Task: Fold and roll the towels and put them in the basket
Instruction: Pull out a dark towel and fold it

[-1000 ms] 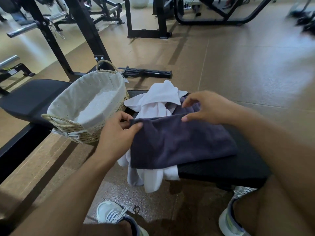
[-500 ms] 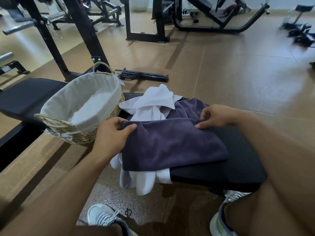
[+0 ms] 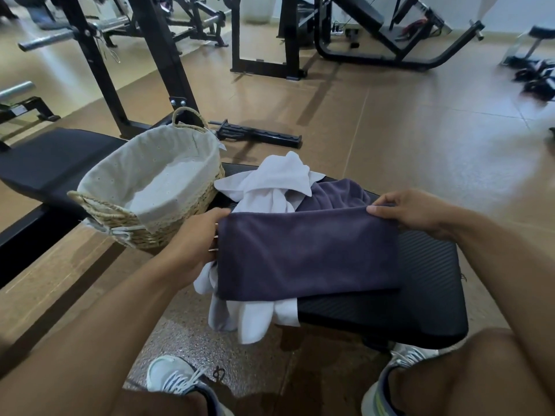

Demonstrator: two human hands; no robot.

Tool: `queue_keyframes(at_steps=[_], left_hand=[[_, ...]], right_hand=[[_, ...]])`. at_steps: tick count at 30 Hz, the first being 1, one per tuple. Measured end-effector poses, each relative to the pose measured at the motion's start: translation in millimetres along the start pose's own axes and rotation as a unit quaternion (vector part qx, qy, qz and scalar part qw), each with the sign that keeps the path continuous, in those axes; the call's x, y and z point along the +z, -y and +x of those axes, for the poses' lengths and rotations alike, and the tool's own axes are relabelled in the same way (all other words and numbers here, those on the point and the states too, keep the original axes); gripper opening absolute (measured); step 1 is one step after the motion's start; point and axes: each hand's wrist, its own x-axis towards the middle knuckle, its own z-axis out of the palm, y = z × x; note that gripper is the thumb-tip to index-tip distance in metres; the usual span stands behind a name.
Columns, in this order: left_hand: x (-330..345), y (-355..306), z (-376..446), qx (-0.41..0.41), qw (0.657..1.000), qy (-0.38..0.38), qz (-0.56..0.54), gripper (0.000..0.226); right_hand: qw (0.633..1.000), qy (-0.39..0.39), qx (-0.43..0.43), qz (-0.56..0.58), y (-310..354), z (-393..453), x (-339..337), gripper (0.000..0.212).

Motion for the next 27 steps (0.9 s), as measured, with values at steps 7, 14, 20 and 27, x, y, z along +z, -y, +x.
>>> queue_keyframes(at_steps=[7, 14, 20, 27], left_hand=[[-5, -4, 2, 0.059, 0.996, -0.063, 0.028, 0.028], [0, -13, -8, 0.081, 0.993, -0.076, -0.041, 0.025], [27, -23, -44, 0.145, 0.988, -0.031, -0.049, 0.028], [43, -20, -65, 0.189, 0.981, -0.005, -0.049, 0.028]], right_hand=[[0.999, 0.014, 0.052, 0.005, -4, -1, -1, 0.032], [0.986, -0.135, -0.006, 0.094, 28, -9, 5, 0.039], [0.965, -0.209, -0.13, 0.086, 79, -50, 49, 0.028], [0.972, -0.118, -0.165, 0.121, 107, -76, 101, 0.028]])
